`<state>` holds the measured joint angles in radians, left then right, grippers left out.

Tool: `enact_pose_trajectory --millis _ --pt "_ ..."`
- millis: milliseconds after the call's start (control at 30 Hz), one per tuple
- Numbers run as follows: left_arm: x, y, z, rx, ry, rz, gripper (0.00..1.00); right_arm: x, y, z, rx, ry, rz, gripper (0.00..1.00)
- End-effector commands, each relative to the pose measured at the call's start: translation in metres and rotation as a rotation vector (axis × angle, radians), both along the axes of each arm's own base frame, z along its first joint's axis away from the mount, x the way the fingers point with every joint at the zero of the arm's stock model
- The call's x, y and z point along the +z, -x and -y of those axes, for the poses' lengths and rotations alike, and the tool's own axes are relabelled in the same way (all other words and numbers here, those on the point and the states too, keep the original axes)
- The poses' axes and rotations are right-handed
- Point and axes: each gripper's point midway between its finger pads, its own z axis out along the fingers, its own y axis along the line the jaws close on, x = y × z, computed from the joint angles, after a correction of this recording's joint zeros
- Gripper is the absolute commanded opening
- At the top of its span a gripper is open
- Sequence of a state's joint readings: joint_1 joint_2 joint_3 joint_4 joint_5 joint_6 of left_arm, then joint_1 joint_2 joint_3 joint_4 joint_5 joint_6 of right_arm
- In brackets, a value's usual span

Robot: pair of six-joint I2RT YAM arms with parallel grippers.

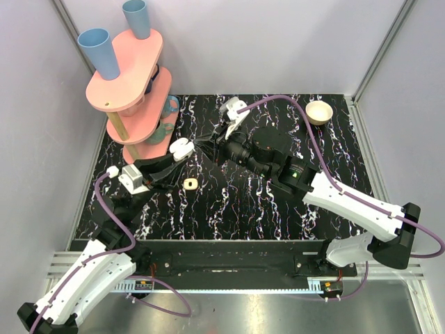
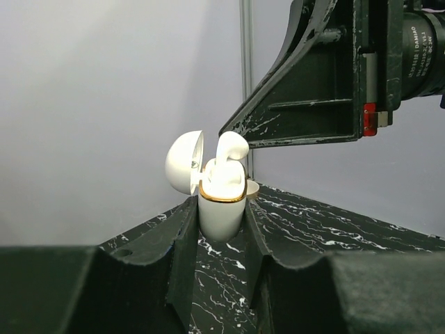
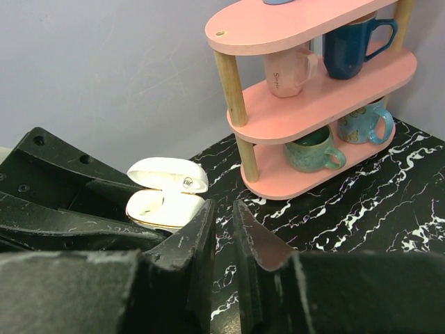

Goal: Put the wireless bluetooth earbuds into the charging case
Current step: Adjust the right earbud in the right side groove of the charging case.

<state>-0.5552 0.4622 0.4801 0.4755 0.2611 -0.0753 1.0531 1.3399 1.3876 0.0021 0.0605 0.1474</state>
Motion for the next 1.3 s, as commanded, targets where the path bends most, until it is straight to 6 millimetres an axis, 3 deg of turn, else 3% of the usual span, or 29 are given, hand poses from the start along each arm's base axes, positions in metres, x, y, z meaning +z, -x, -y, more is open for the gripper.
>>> enact_pose_trajectory --millis 0,500,1067,1100,1267 --pt "0.010 -0.003 -0.006 0.037 0.027 0.041 0.00 0.040 0.018 0.005 0.064 -0.090 0.019 0.23" --pt "0.002 -0.009 -0.004 0.051 0.011 0.023 0.00 0.044 0.029 0.003 0.116 -0.097 0.028 0.20" --pt "0.006 -0.002 -0.007 0.043 0.013 0.041 0.00 0.041 0.004 0.018 -0.043 -0.071 0.057 0.20" --pt "0.006 -0.002 -0.007 0.041 0.013 0.042 0.00 0.031 0.001 0.016 -0.054 -0.037 0.040 0.20" --pt "0.007 -0.001 -0.006 0.035 0.014 0.047 0.00 0.027 -0.001 0.011 -0.052 -0.027 0.026 0.20"
